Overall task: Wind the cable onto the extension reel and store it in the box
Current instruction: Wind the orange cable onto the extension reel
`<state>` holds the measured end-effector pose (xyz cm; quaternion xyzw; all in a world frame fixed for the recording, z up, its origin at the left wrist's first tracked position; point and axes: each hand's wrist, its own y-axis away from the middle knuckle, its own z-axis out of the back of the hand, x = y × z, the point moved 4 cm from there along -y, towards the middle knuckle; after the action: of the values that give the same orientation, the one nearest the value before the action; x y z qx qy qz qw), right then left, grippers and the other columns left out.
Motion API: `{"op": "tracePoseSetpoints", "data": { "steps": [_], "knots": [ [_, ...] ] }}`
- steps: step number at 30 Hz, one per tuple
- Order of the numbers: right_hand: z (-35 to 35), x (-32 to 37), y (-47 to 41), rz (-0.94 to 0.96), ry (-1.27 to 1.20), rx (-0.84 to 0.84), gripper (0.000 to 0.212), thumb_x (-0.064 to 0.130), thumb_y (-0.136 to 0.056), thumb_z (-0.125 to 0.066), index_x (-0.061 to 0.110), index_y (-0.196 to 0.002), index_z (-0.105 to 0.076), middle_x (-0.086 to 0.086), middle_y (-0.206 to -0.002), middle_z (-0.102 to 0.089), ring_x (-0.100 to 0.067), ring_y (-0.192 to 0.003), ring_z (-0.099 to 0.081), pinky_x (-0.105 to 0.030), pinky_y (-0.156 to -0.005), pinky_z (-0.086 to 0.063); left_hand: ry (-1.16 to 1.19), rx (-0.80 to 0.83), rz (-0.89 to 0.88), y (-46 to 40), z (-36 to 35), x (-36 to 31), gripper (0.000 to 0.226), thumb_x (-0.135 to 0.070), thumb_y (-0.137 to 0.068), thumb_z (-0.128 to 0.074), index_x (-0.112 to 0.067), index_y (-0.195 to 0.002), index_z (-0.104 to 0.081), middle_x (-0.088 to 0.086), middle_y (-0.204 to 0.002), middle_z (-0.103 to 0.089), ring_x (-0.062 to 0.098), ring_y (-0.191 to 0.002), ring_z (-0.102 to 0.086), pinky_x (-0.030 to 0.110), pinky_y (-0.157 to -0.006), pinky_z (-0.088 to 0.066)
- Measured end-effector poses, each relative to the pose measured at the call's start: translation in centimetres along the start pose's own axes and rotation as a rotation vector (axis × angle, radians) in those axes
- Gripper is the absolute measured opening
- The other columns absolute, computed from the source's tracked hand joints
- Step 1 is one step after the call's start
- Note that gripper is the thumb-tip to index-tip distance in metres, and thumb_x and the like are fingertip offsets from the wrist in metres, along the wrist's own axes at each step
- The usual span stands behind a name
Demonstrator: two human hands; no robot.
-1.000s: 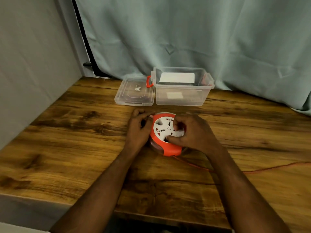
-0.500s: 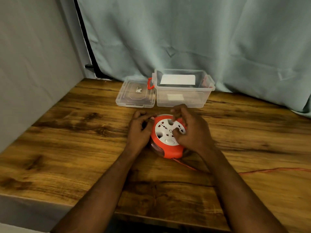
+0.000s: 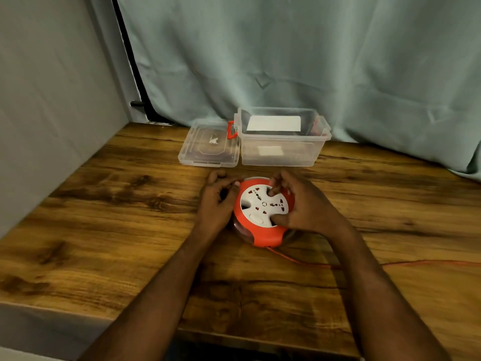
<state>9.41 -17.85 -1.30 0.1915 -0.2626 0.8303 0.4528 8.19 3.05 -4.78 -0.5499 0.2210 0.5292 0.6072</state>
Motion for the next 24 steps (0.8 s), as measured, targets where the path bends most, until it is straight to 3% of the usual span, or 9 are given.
{"op": "tracePoseSetpoints", "data": {
  "steps": [5, 8, 10, 14, 16, 18, 22, 24],
  "knots": [
    [-0.2, 0.9, 0.2, 0.010, 0.195, -0.035, 0.051, 0.064, -0.061, -0.082, 0.032, -0.089, -0.053, 0.013, -0.091, -0.060, -0.009, -0.083, -0.056, -0.032, -0.064, -0.051, 0.015, -0.008, 0.033, 0.0, 0.1, 0.3, 0.024, -0.020, -0.099, -0.059, -0.016, -0.119, -0.073, 0.003, -0.122, -0.053, 0.007, -0.111, -0.057, 0.025, -0.089, -0.054],
    [-0.8, 1.6, 0.1, -0.018, 0.297, -0.053, 0.047, 0.070, -0.063, -0.075, 0.031, -0.078, -0.055, 0.011, -0.087, -0.058, -0.010, -0.080, -0.054, -0.025, -0.060, -0.039, 0.004, -0.045, 0.038, 0.0, 0.4, 0.3, 0.022, -0.019, -0.098, -0.061, -0.015, -0.116, -0.073, 0.000, -0.117, -0.054, -0.006, -0.101, -0.057, 0.014, -0.083, -0.051],
    [-1.2, 1.9, 0.0, -0.033, 0.362, -0.074, 0.051, 0.077, -0.062, -0.067, 0.029, -0.072, -0.055, 0.011, -0.086, -0.061, -0.012, -0.083, -0.057, -0.027, -0.062, -0.042, 0.002, -0.055, 0.021, 0.0, 0.5, 0.2, 0.021, -0.017, -0.097, -0.061, -0.015, -0.114, -0.074, 0.000, -0.114, -0.055, -0.010, -0.098, -0.057, 0.007, -0.081, -0.048],
    [-1.5, 2.9, 0.0, -0.091, 0.360, -0.155, 0.057, 0.074, -0.073, -0.071, 0.023, -0.054, -0.052, 0.004, -0.074, -0.068, -0.010, -0.066, -0.054, -0.023, -0.056, -0.033, 0.011, -0.043, 0.031, 0.0, 0.3, 0.1, 0.021, -0.017, -0.098, -0.061, -0.017, -0.114, -0.074, 0.001, -0.118, -0.056, -0.003, -0.102, -0.059, 0.011, -0.083, -0.052],
    [-1.8, 3.2, -0.1, -0.110, 0.359, -0.154, 0.061, 0.071, -0.080, -0.069, 0.020, -0.049, -0.054, 0.004, -0.092, -0.080, -0.009, -0.065, -0.056, -0.025, -0.062, -0.041, 0.015, -0.024, 0.031, 0.1, 0.2, 0.0, 0.020, -0.018, -0.098, -0.060, -0.019, -0.113, -0.073, -0.001, -0.119, -0.055, -0.005, -0.103, -0.059, 0.012, -0.082, -0.055],
    [-2.1, 3.2, -0.2, -0.107, 0.374, -0.148, 0.058, 0.068, -0.084, -0.066, 0.020, -0.052, -0.057, 0.009, -0.111, -0.080, -0.012, -0.078, -0.068, -0.029, -0.073, -0.052, 0.019, -0.021, 0.023, 0.1, 0.1, -0.2, 0.019, -0.017, -0.099, -0.060, -0.022, -0.112, -0.073, -0.002, -0.118, -0.055, -0.008, -0.102, -0.059, 0.012, -0.081, -0.055],
    [-0.6, 3.1, 0.1, -0.014, 0.184, -0.274, 0.017, 0.042, -0.084, -0.077, 0.027, -0.083, -0.069, 0.012, -0.087, -0.075, -0.011, -0.075, -0.068, -0.025, -0.067, -0.050, 0.028, -0.020, 0.011, 0.1, 0.3, -0.2, 0.019, -0.015, -0.098, -0.060, -0.018, -0.111, -0.073, 0.002, -0.117, -0.054, -0.005, -0.102, -0.059, 0.014, -0.083, -0.054],
    [0.0, 2.7, 0.2, 0.019, 0.120, -0.198, 0.024, 0.029, -0.077, -0.079, 0.031, -0.099, -0.067, 0.019, -0.088, -0.067, -0.004, -0.068, -0.060, -0.022, -0.062, -0.049, 0.019, -0.020, 0.009, 0.1, 0.3, -0.2, 0.019, -0.016, -0.098, -0.060, -0.015, -0.111, -0.074, 0.002, -0.116, -0.055, 0.002, -0.105, -0.060, 0.018, -0.086, -0.054]
  ]
}}
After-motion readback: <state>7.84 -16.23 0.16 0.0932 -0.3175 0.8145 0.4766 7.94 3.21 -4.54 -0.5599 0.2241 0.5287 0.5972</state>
